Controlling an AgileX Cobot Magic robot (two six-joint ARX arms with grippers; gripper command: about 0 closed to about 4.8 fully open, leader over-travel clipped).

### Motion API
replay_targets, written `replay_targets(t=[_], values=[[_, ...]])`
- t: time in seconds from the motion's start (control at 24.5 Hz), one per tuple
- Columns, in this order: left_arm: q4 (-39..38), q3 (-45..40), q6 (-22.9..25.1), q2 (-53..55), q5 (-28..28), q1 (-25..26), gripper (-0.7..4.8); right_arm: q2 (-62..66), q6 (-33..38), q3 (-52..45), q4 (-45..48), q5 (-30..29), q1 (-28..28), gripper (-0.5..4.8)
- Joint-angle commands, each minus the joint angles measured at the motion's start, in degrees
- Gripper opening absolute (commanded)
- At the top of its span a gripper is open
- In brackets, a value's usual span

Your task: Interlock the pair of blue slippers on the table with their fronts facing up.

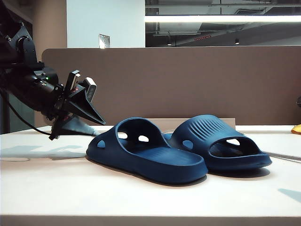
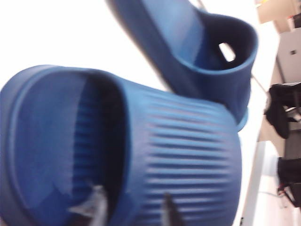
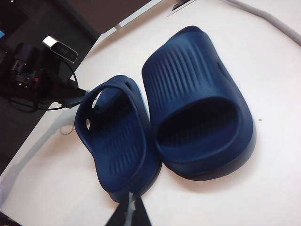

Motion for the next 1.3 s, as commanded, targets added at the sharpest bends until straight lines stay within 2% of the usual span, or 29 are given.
replay_targets(t=[0.04, 0.53, 1.02, 1.3], values=[[0.6, 0.2, 0.2, -0.2, 1.6, 0.5, 1.57, 0.0, -0.2, 0.2, 0.5, -0.3, 0.1, -0.01], [1.5, 0.2, 2.2, 0.9, 2.1, 0.5, 1.57, 0.0, -0.2, 0.2, 0.5, -0.3, 0.1, -0.01], [2.3, 0.2, 2.1, 3.6, 10.4, 0.5, 1.57, 0.0, -0.2, 0.2, 0.5, -0.2, 0.1, -0.01], [2.6, 0.2, 2.2, 3.7, 10.4, 0.5, 1.57, 0.0, -0.2, 0.2, 0.5, 0.0, 0.1, -0.01]])
